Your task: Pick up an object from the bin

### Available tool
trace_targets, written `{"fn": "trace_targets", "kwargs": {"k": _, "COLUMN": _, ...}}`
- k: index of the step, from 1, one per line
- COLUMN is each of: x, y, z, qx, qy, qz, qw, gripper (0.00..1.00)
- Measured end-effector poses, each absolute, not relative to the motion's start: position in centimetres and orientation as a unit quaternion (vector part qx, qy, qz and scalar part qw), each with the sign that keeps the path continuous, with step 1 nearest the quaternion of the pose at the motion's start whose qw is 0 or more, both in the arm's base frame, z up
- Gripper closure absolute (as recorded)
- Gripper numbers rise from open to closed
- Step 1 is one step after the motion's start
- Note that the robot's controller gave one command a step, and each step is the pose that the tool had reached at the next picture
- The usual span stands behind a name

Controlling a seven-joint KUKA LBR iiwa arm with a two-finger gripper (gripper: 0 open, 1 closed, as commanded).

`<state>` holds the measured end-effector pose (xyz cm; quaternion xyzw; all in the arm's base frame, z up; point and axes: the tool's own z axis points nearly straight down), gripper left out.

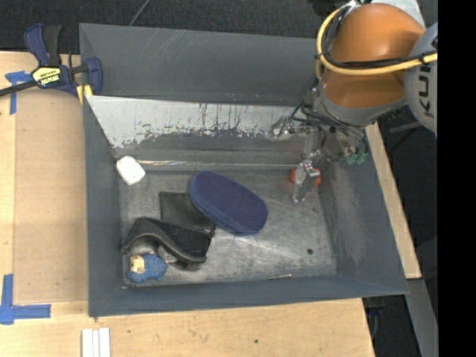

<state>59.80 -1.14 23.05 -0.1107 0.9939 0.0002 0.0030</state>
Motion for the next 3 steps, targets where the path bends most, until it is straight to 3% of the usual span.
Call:
{"fn": "trace_targets", "kwargs": {"k": 1, "x": 57.7, "y": 0.6, "z": 7.7, "qx": -0.176, "qy": 0.984, "qz": 0.0, "qw": 0.004, "gripper": 0.0}}
{"fn": "trace_targets", "kwargs": {"k": 2, "x": 58.0, "y": 0.6, "z": 8.3, "qx": -0.176, "qy": 0.984, "qz": -0.001, "qw": 0.008, "gripper": 1.0}}
{"fn": "trace_targets", "kwargs": {"k": 3, "x": 58.1, "y": 1.6, "z": 21.4, "qx": -0.19, "qy": 0.982, "qz": -0.001, "qw": 0.006, "gripper": 1.0}}
